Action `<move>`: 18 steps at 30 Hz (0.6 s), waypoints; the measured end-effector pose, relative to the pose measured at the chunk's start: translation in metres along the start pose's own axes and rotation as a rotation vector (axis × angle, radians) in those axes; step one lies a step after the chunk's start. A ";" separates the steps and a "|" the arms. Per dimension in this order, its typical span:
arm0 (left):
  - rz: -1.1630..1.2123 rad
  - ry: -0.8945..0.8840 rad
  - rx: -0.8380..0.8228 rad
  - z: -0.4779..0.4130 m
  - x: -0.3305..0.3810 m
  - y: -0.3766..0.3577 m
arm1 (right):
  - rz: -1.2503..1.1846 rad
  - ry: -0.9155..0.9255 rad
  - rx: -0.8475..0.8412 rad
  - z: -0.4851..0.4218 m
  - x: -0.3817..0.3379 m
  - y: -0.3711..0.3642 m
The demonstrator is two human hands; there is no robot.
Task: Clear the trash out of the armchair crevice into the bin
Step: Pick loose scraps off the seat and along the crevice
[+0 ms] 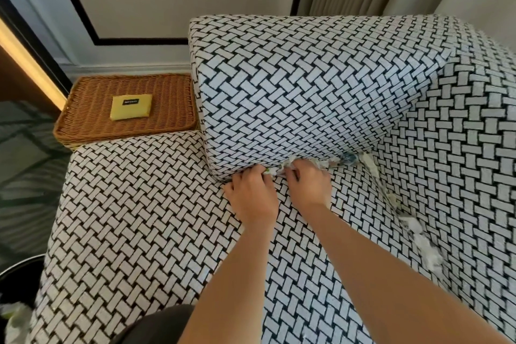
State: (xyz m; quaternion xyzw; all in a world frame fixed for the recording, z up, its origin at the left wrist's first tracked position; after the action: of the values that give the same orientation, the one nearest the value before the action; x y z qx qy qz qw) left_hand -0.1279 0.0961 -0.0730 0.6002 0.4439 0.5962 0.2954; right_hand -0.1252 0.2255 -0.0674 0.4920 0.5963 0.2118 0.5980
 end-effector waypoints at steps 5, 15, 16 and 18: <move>0.149 -0.004 0.055 0.001 -0.001 0.004 | -0.129 -0.055 0.089 0.006 0.003 0.003; 0.582 0.225 -0.027 0.004 -0.027 0.008 | -0.499 -0.170 0.137 0.047 -0.001 0.012; 0.645 0.281 -0.041 0.006 -0.031 0.010 | -0.469 -0.118 0.140 0.055 -0.006 0.011; 0.746 0.379 -0.060 0.010 -0.038 0.011 | -0.378 -0.012 0.156 0.070 -0.014 0.009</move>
State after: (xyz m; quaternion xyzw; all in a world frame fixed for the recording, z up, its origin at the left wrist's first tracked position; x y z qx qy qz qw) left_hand -0.1122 0.0591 -0.0813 0.5906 0.2251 0.7749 -0.0103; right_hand -0.0606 0.1942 -0.0670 0.4176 0.6891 0.0462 0.5905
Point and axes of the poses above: each hand's wrist, its own z-axis away from the middle knuckle, its own y-axis out of the back of the hand, x = y × z, the point moved 6 cm from there along -z, towards the middle knuckle, and after that the axes turned 8 degrees about -z, right-handed, at the moved point
